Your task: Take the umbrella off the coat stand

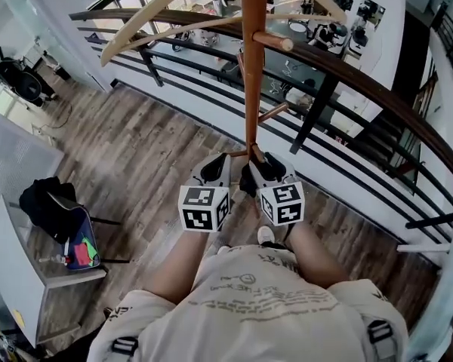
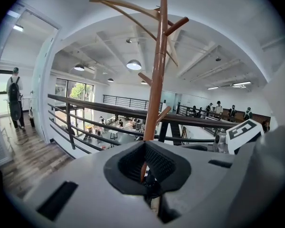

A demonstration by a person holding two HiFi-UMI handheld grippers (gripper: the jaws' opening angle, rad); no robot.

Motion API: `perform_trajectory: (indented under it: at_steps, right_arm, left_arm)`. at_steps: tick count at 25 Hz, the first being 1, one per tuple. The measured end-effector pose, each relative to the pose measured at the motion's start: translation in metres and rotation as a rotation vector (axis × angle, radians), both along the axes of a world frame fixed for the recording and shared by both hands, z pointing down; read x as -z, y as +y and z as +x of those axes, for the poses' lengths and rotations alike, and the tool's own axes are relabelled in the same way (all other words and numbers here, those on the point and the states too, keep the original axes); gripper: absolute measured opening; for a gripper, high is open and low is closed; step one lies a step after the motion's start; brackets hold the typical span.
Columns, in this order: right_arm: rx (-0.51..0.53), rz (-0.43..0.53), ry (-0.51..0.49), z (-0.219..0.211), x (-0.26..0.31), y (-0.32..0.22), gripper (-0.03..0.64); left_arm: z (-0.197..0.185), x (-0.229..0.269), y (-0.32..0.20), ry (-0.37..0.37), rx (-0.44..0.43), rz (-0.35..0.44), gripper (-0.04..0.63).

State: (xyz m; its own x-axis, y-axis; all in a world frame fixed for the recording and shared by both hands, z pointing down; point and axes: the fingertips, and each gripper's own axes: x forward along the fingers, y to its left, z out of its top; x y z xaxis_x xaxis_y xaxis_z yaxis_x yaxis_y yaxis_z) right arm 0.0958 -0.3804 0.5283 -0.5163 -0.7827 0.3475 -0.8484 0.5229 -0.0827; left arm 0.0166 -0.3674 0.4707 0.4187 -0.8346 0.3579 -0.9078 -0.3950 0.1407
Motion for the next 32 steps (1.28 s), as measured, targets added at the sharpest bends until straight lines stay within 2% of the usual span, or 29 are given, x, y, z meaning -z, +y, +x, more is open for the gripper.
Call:
perform_trajectory:
  at_steps: [5, 12, 18, 25, 32]
  right_arm:
    - [0.025, -0.033, 0.076, -0.007, -0.037, -0.009, 0.192]
    - [-0.014, -0.075, 0.090, -0.004, -0.068, -0.031, 0.192]
    - [-0.027, -0.073, 0.116, -0.008, -0.083, -0.047, 0.143]
    - [-0.013, -0.148, 0.172, -0.008, -0.124, -0.046, 0.144]
    - [-0.070, -0.124, 0.210, -0.004, -0.132, -0.059, 0.195]
  left_arm:
    - [-0.012, -0.011, -0.001, -0.010, 0.049, -0.027, 0.005]
    - [-0.027, -0.017, 0.001, -0.037, 0.112, -0.052, 0.005]
    - [-0.044, -0.020, 0.001, -0.051, 0.161, -0.068, 0.005]
    - [-0.047, -0.027, 0.001, -0.060, 0.174, -0.085, 0.005]
    - [-0.054, -0.032, -0.002, -0.070, 0.183, -0.095, 0.005]
